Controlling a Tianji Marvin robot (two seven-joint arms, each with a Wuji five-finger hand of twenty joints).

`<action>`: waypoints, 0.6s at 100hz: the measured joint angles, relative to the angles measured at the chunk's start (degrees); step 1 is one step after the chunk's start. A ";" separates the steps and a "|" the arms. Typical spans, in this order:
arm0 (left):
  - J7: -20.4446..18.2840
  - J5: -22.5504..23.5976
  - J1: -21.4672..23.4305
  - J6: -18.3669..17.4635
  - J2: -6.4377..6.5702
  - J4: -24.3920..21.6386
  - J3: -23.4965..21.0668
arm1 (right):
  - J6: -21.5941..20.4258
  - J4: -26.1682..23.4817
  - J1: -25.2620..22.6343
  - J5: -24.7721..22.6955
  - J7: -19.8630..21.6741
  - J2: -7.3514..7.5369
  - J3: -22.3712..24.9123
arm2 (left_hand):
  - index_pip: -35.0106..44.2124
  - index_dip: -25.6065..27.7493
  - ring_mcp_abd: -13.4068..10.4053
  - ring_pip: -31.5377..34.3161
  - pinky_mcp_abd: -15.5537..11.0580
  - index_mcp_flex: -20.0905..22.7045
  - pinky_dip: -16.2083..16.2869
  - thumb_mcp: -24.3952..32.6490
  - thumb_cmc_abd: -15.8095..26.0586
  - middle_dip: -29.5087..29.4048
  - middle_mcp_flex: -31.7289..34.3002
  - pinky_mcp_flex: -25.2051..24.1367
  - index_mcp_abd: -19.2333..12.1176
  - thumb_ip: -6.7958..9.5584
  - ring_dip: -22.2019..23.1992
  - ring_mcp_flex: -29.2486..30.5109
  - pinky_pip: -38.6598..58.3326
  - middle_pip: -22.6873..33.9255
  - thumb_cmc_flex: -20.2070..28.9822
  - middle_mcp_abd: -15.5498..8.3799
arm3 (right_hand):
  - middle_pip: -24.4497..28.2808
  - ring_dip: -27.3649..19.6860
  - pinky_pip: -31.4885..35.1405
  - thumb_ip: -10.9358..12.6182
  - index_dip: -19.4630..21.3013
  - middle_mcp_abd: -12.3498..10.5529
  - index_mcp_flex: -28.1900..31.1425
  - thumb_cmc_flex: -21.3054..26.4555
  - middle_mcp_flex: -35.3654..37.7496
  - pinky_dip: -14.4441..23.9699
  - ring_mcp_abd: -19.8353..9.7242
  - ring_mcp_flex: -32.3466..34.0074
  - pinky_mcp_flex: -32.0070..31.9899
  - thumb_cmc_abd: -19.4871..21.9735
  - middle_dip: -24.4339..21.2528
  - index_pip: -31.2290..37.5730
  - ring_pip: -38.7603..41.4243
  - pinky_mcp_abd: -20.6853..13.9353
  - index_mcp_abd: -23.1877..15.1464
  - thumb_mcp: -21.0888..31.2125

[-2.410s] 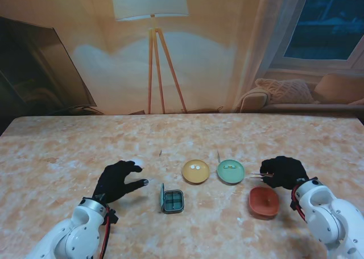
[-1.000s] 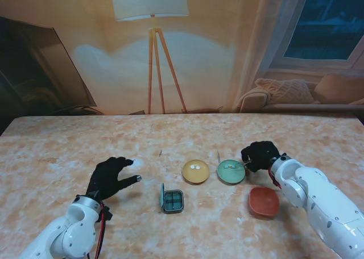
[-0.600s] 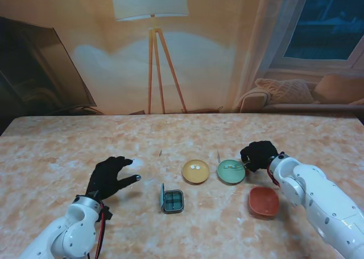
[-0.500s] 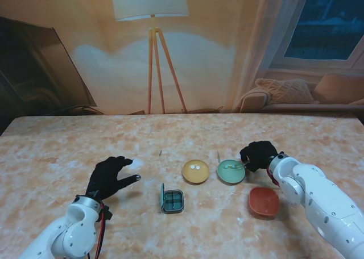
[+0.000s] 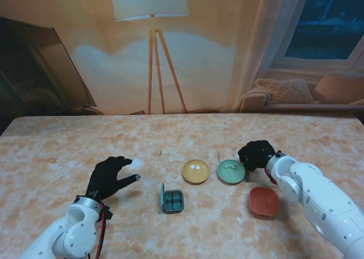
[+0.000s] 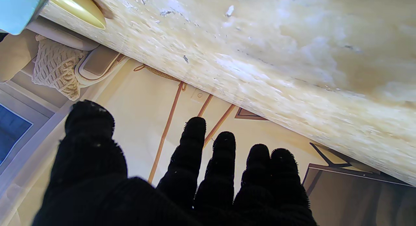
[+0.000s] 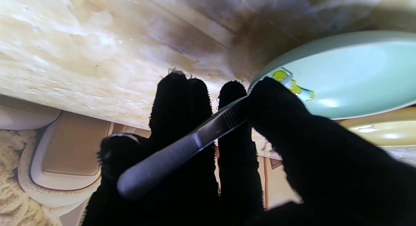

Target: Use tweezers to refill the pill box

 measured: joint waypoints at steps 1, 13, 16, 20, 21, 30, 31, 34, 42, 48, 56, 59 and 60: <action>0.01 -0.01 0.00 0.00 0.00 0.01 0.00 | 0.00 0.00 0.00 0.00 0.01 0.00 0.00 | 0.00 0.00 0.00 0.00 0.00 0.00 0.00 0.00 0.00 0.00 0.00 0.00 0.00 0.00 0.00 0.00 0.06 0.00 0.00 0.00 | 0.05 0.00 0.05 0.00 -0.08 0.00 0.39 0.00 0.06 0.13 0.00 0.07 0.09 -0.03 0.00 0.07 0.06 0.00 0.00 0.00; 0.18 -0.07 0.00 -0.06 -0.02 0.17 0.00 | 0.00 0.00 0.01 0.06 -0.20 0.00 -0.05 | 0.00 0.00 -0.03 0.00 -0.04 0.00 0.00 0.00 0.00 0.00 0.00 0.00 0.08 0.00 0.00 0.00 0.42 0.01 0.01 -0.01 | 0.36 0.00 0.87 0.00 -0.72 -0.23 1.74 -0.04 1.74 0.76 -0.04 1.60 1.47 -0.71 0.00 0.91 0.93 0.00 0.21 0.35; 0.18 -0.07 0.00 -0.06 -0.02 0.18 0.00 | 0.00 0.10 0.07 0.19 -0.50 0.00 -0.24 | 0.00 0.00 -0.04 0.00 -0.04 0.01 0.00 0.00 0.00 0.00 0.00 0.00 0.09 0.00 0.00 0.00 0.46 0.01 0.01 -0.01 | 0.59 0.00 1.24 0.00 -0.74 -0.25 2.34 -0.08 2.38 0.86 -0.04 2.20 1.97 -1.52 0.00 0.94 1.31 0.05 0.22 0.46; 0.18 -0.07 0.00 -0.06 -0.02 0.19 0.00 | 0.05 0.41 0.24 0.45 -1.01 -0.02 -0.65 | 0.00 0.00 -0.05 0.00 -0.05 0.01 0.00 0.00 0.00 0.00 0.00 0.00 0.10 0.00 0.00 0.00 0.50 0.01 0.02 -0.01 | 1.04 0.00 1.56 0.00 -0.75 -0.27 2.87 -0.10 3.02 0.89 -0.07 2.93 2.70 -1.54 0.00 0.98 1.68 0.10 0.71 0.64; 0.18 -0.07 0.00 -0.06 -0.02 0.19 0.00 | 0.07 0.50 0.29 0.53 -1.11 -0.03 -0.73 | 0.00 0.00 -0.05 0.00 -0.05 0.01 0.00 0.00 0.00 0.00 0.00 0.00 0.10 0.00 0.00 0.00 0.49 0.01 0.02 -0.01 | 1.04 0.00 1.58 0.00 -0.75 -0.28 2.96 -0.11 3.02 0.90 -0.07 3.02 2.79 -1.58 0.00 1.01 1.70 0.11 0.73 0.73; 0.12 -0.10 0.01 -0.09 -0.02 0.20 -0.02 | 0.30 1.04 0.52 1.16 -1.64 -0.21 -1.03 | 0.00 0.00 -0.05 0.00 -0.06 0.01 0.00 0.00 0.00 0.00 0.00 0.00 0.13 0.00 0.00 0.00 0.50 0.01 0.03 -0.01 | 1.17 -0.09 2.26 -0.03 -0.83 -0.55 3.88 -0.28 4.94 1.00 -0.12 5.01 4.52 -2.88 0.00 1.62 2.41 0.27 1.38 1.72; 0.11 -0.11 0.02 -0.09 -0.02 0.21 -0.03 | 0.33 1.08 0.53 1.24 -1.65 -0.23 -1.04 | 0.00 0.00 -0.05 0.00 -0.06 0.01 0.00 0.00 0.00 0.00 0.00 0.00 0.13 0.00 0.00 0.00 0.50 0.02 0.03 -0.01 | 1.17 -0.15 2.28 -0.03 -0.83 -0.61 3.90 -0.29 5.17 1.01 -0.12 5.18 4.69 -2.88 0.00 1.66 2.42 0.29 1.39 1.76; 0.07 -0.13 0.03 -0.10 -0.02 0.21 -0.05 | 0.43 1.16 0.56 1.43 -1.67 -0.27 -1.09 | 0.00 0.00 -0.06 0.00 -0.06 0.01 0.00 0.00 0.00 0.00 0.00 0.00 0.14 0.00 0.00 0.00 0.50 0.02 0.03 -0.01 | 1.17 -0.53 2.34 -0.04 -0.83 -0.65 3.96 -0.74 5.40 1.04 -0.16 5.66 5.12 -2.88 0.00 1.78 2.45 0.35 1.41 1.83; -0.06 -0.17 0.06 -0.11 -0.02 0.21 -0.11 | 0.77 1.35 0.62 1.81 -1.94 -0.38 -1.27 | 0.00 0.00 -0.06 0.00 -0.07 0.01 0.00 0.00 0.00 0.00 0.00 0.00 0.15 0.00 0.00 0.00 0.50 0.06 0.04 -0.01 | 1.17 -0.80 2.43 -0.04 -0.83 -0.69 4.06 -0.86 6.02 1.07 -0.16 6.38 5.87 -2.88 0.00 2.21 2.49 0.48 1.45 1.84; -0.06 -0.18 0.08 -0.12 -0.02 0.22 -0.13 | 1.03 1.48 0.63 2.06 -2.18 -0.47 -1.37 | 0.00 0.00 -0.07 0.00 -0.08 0.01 0.00 0.00 0.00 0.01 0.00 0.00 0.17 0.00 0.00 0.00 0.50 0.08 0.04 -0.01 | 1.24 -1.08 2.49 -0.06 -0.83 -0.69 4.52 -0.91 6.64 1.09 -0.22 7.16 6.53 -2.94 0.00 2.21 2.49 0.57 1.58 1.84; -0.07 -0.20 0.10 -0.12 -0.02 0.23 -0.17 | 1.07 1.58 0.63 2.35 -2.22 -0.57 -1.42 | 0.00 0.00 -0.07 0.00 -0.08 0.02 0.00 0.00 0.00 0.01 0.00 0.00 0.17 0.00 0.00 0.00 0.51 0.10 0.05 -0.01 | 1.34 -1.76 2.86 -0.07 -0.83 -0.89 4.63 -0.99 7.78 1.10 -0.29 8.61 7.91 -2.94 0.00 2.33 2.49 0.66 1.63 1.84; -0.07 -0.21 0.12 -0.12 -0.02 0.24 -0.19 | 1.07 1.61 0.63 2.43 -2.23 -0.59 -1.45 | 0.00 0.00 -0.07 0.00 -0.09 0.02 0.00 0.00 0.00 0.01 0.00 0.00 0.18 0.00 0.00 0.00 0.51 0.11 0.10 -0.01 | 1.34 -2.14 2.94 -0.08 -0.83 -1.01 4.76 -1.00 8.04 1.10 -0.34 8.88 8.26 -2.94 0.00 2.44 2.49 0.67 1.65 1.84; -0.07 -0.22 0.12 -0.12 -0.02 0.24 -0.20 | 1.06 1.62 0.63 2.46 -2.23 -0.60 -1.45 | 0.00 0.00 -0.07 0.00 -0.09 0.02 0.00 0.00 0.00 0.01 0.00 0.00 0.18 0.00 0.00 0.00 0.51 0.11 0.10 -0.01 | 1.34 -2.25 2.95 -0.08 -0.83 -1.05 4.78 -1.01 8.14 1.10 -0.39 9.07 8.42 -2.95 0.00 2.46 2.49 0.67 1.66 1.84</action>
